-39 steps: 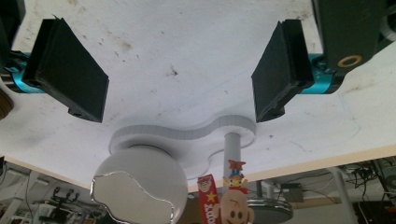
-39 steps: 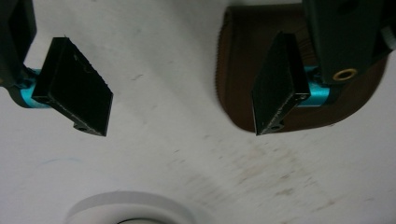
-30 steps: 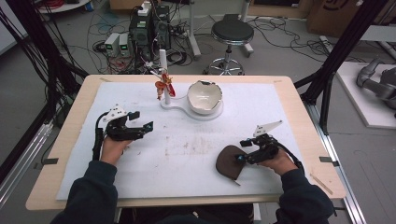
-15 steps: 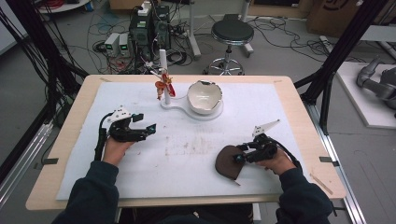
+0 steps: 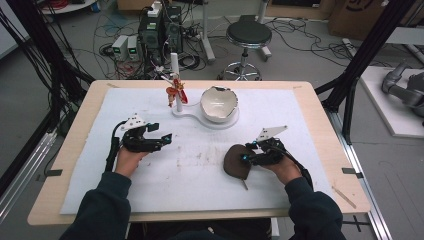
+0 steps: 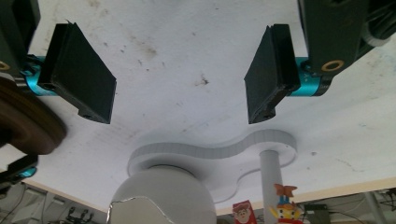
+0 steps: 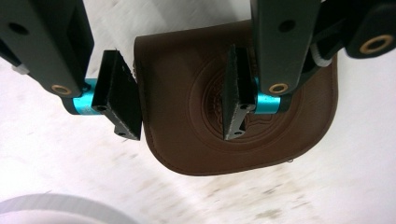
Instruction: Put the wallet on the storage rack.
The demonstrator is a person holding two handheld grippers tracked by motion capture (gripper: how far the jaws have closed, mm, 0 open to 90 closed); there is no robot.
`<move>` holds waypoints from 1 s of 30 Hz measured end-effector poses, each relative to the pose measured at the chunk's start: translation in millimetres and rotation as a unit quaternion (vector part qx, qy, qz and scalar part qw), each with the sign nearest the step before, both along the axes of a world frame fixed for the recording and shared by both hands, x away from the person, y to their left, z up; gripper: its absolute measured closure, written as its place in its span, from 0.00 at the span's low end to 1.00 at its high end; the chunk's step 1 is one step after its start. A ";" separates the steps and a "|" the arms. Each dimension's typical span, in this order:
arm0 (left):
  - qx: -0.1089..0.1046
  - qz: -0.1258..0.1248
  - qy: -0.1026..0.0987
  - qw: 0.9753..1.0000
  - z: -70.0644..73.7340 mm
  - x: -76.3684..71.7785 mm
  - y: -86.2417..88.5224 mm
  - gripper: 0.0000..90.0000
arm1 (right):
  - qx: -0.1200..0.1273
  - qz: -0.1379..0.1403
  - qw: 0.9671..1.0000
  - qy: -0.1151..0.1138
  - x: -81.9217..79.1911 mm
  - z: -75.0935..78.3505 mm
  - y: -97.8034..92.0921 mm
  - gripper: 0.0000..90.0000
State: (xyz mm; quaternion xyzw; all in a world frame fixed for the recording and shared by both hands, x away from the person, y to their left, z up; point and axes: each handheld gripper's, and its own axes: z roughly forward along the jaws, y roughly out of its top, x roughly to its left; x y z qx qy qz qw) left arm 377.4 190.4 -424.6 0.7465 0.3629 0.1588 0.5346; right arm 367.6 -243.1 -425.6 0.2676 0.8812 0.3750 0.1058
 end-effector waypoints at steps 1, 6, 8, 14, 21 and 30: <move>-0.004 -0.005 0.005 1.000 0.5 -0.3 -2.3 0.27 | -0.001 -0.007 1.000 -0.003 0.3 0.4 2.2 0.56; -0.027 -0.035 0.020 0.999 1.3 0.9 -17.1 0.27 | -0.002 -0.011 1.000 -0.014 1.9 0.5 4.5 0.57; -0.031 -0.051 0.030 0.998 0.8 2.8 -27.0 0.27 | 0.000 -0.008 1.000 -0.019 0.4 1.5 4.6 0.57; -0.031 -0.095 0.059 0.993 -4.3 4.9 -59.8 0.32 | 0.003 0.005 0.999 -0.044 -3.0 5.2 3.7 0.63; -0.017 -0.131 0.075 0.988 -7.2 2.5 -81.3 0.34 | 0.015 0.012 0.999 -0.047 -4.3 7.8 1.6 0.65; -0.014 -0.190 0.104 0.976 -16.1 6.9 -122.6 0.36 | 0.015 0.035 0.997 -0.061 -9.0 10.4 3.5 0.70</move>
